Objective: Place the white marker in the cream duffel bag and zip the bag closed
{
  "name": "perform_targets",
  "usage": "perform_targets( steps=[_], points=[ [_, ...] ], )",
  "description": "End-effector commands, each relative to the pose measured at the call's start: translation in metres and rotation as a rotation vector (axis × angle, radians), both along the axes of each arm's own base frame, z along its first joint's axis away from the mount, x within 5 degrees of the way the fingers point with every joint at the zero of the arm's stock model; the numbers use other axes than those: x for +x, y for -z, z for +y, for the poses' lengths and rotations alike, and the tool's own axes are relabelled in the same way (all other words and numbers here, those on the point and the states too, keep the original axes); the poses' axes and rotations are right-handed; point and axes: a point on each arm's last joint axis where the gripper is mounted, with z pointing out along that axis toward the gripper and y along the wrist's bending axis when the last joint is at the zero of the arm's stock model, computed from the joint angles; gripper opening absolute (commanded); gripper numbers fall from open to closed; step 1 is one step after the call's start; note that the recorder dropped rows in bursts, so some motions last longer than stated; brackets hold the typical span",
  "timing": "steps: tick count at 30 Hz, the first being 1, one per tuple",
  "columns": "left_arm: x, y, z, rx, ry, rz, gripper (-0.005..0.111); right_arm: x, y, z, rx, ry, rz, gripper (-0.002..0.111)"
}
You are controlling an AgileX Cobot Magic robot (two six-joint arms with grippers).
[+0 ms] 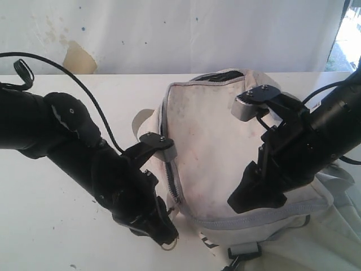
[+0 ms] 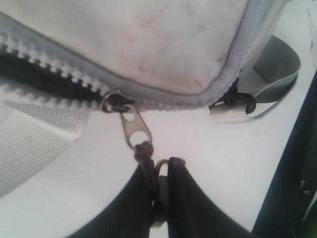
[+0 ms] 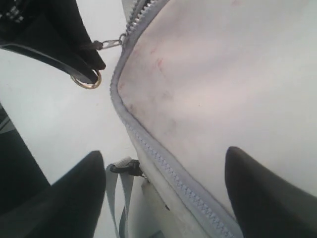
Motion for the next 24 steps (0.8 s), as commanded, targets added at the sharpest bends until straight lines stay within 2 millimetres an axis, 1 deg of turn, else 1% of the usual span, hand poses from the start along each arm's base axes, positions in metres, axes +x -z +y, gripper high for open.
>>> perform_targets(
  steps=[1,5,7,12,14,15,16,17,18,19,21,24],
  points=[
    [0.0,-0.016,0.001,-0.022,0.007,-0.055,0.0,-0.002,-0.001,-0.001,0.001,0.007,0.008,0.063],
    [0.004,-0.027,0.002,-0.013,0.0,-0.092,0.0,0.0,-0.001,-0.001,0.002,0.009,-0.019,0.063],
    [0.009,-0.027,0.005,0.027,-0.017,-0.112,0.0,0.0,-0.001,0.0,-0.002,-0.052,-0.056,0.063],
    [0.025,-0.026,0.022,0.067,-0.128,-0.095,0.0,-0.005,0.002,0.015,-0.009,-0.211,-0.176,0.063],
    [0.031,-0.027,0.028,0.063,-0.166,-0.087,0.0,-0.008,0.007,0.021,-0.017,-0.264,-0.224,0.063],
    [0.035,-0.028,0.032,0.056,-0.19,-0.083,0.0,-0.011,0.014,0.024,-0.031,-0.327,-0.283,0.063],
    [0.036,-0.028,0.033,0.053,-0.2,-0.083,0.0,-0.012,0.017,0.026,-0.037,-0.337,-0.31,0.063],
    [0.037,-0.028,0.032,0.046,-0.209,-0.09,0.0,-0.014,0.022,0.03,-0.044,-0.353,-0.352,0.063],
    [0.037,-0.029,0.032,0.038,-0.216,-0.084,0.0,-0.015,0.022,0.033,-0.039,-0.353,-0.368,0.063],
    [0.036,-0.031,0.028,0.003,-0.242,-0.056,0.0,-0.02,0.024,0.04,-0.02,-0.354,-0.371,0.063],
    [0.036,-0.033,0.025,-0.04,-0.242,-0.05,0.0,-0.025,0.024,0.048,-0.013,-0.384,-0.386,0.063],
    [0.036,-0.033,0.025,-0.045,-0.243,-0.046,0.0,-0.03,0.023,0.057,0.005,-0.394,-0.41,0.063]
  ],
)
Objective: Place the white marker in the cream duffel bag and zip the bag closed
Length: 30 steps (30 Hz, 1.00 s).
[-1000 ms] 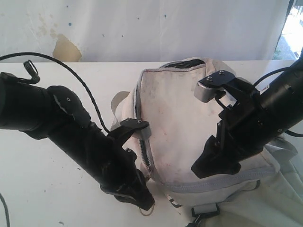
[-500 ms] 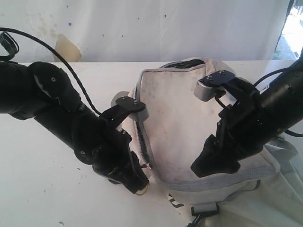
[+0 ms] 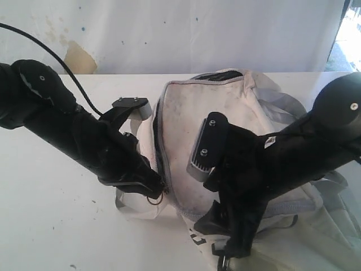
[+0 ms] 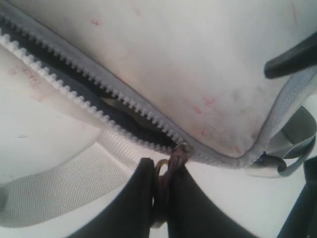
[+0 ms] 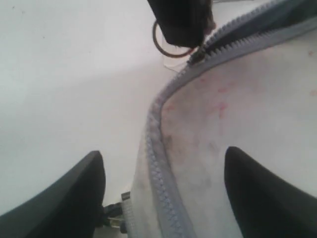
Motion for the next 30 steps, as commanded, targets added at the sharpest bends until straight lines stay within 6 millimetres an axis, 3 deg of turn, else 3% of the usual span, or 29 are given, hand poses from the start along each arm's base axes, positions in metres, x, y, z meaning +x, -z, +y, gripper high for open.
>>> perform_targets(
  steps=[1,9,21,24,28,30],
  points=[
    [0.0,-0.005,-0.001,-0.031,-0.013,-0.006,0.0,-0.004,-0.002,0.008,0.029,-0.002,-0.038,0.063],
    [0.001,-0.004,0.0,-0.004,0.005,-0.026,0.0,0.002,0.018,0.008,0.007,0.054,-0.03,0.063],
    [0.001,-0.002,0.002,0.019,0.022,-0.037,0.0,0.009,0.026,0.012,0.029,0.119,-0.019,0.063],
    [0.001,-0.001,0.003,0.035,0.032,-0.048,0.0,0.007,0.027,0.012,0.026,0.11,-0.004,0.05],
    [0.004,-0.001,0.005,0.056,0.006,-0.074,0.0,0.005,0.027,0.012,0.02,0.096,0.013,0.013],
    [0.006,-0.001,0.005,0.054,-0.022,-0.077,0.0,0.004,0.028,0.012,0.015,0.087,0.028,0.0]
  ],
)
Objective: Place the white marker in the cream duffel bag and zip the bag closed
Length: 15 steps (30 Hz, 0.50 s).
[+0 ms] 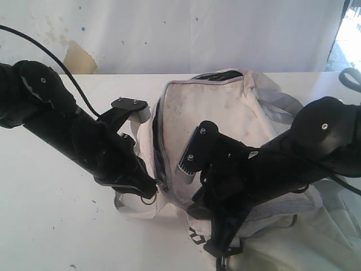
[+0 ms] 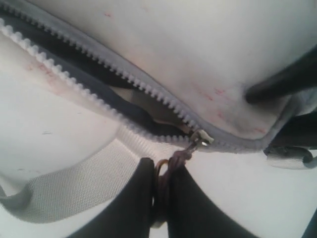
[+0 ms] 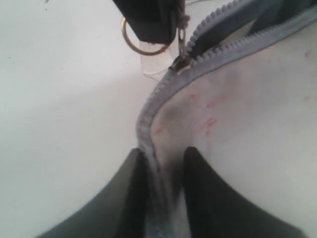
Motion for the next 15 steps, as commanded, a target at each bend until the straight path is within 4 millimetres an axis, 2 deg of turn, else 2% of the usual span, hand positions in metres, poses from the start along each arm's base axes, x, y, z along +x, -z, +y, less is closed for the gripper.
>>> perform_targets(
  steps=[1,7,12,15],
  points=[
    [0.005,-0.004,0.001,-0.003,-0.061,-0.03,0.0,-0.003,0.003,-0.001,-0.018,-0.025,0.025,0.0],
    [0.011,-0.003,0.008,0.007,-0.121,-0.037,0.0,-0.004,0.005,-0.004,-0.066,-0.076,0.008,0.0],
    [0.03,-0.004,0.034,-0.009,-0.263,-0.008,0.0,-0.005,0.007,-0.009,-0.144,-0.152,-0.021,0.0],
    [0.037,-0.012,0.046,-0.066,-0.335,0.016,0.0,-0.003,0.009,-0.012,-0.191,-0.189,-0.068,0.0]
  ],
)
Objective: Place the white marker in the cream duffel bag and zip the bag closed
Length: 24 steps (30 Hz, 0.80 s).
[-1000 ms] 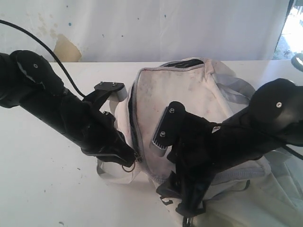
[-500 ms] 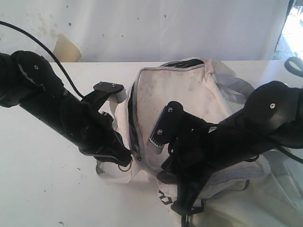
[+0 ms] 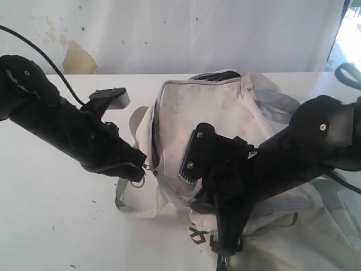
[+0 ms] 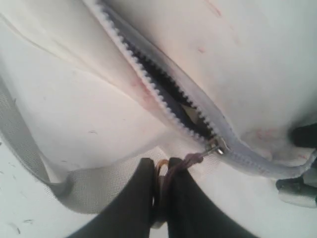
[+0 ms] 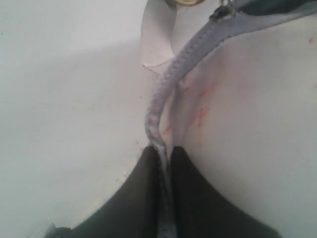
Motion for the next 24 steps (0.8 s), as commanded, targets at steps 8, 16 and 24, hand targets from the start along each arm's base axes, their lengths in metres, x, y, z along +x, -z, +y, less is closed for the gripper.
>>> perform_targets(
  steps=[8,16,24],
  points=[
    [0.022,-0.034,0.043,-0.058,-0.157,-0.076,0.0,0.003,0.007,-0.012,-0.186,-0.164,-0.128,0.0],
    [0.033,-0.039,0.074,-0.05,-0.255,-0.095,0.0,0.003,0.008,-0.014,-0.194,-0.129,-0.101,0.0],
    [0.04,-0.038,0.105,-0.05,-0.35,-0.06,0.0,0.014,0.009,-0.031,-0.235,0.006,-0.091,0.0]
  ],
)
